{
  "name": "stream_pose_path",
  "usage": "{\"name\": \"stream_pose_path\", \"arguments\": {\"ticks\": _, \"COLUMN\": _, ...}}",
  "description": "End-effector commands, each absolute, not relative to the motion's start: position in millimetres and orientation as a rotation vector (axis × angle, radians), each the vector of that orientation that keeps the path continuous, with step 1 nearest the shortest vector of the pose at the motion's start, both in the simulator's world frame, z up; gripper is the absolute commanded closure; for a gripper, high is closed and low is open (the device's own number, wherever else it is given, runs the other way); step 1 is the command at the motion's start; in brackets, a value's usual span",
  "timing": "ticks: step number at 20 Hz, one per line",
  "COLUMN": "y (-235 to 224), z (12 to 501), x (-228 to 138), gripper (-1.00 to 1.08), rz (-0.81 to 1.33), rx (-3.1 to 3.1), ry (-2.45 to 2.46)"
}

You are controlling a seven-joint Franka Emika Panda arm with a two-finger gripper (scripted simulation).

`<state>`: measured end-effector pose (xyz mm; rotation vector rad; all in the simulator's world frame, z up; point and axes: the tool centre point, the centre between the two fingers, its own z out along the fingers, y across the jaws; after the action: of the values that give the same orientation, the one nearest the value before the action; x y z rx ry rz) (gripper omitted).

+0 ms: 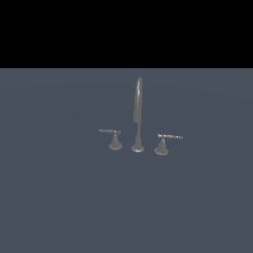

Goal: Turn on the faucet by rotating a designated handle.

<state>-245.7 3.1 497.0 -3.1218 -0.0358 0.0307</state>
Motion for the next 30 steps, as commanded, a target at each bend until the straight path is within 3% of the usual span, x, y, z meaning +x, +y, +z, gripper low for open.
{"name": "stream_pose_path", "arguments": {"ticks": 1, "y": 3, "z": 497, "x": -246, "gripper": 1.08, "rz": 0.031, "rx": -3.122, "ry": -0.036}}
{"name": "stream_pose_path", "arguments": {"ticks": 14, "y": 19, "z": 474, "x": -238, "gripper": 1.08, "rz": 0.030, "rx": -3.121, "ry": 0.110}}
{"name": "stream_pose_path", "arguments": {"ticks": 30, "y": 70, "z": 394, "x": -199, "gripper": 1.08, "rz": 0.027, "rx": -3.061, "ry": 0.620}}
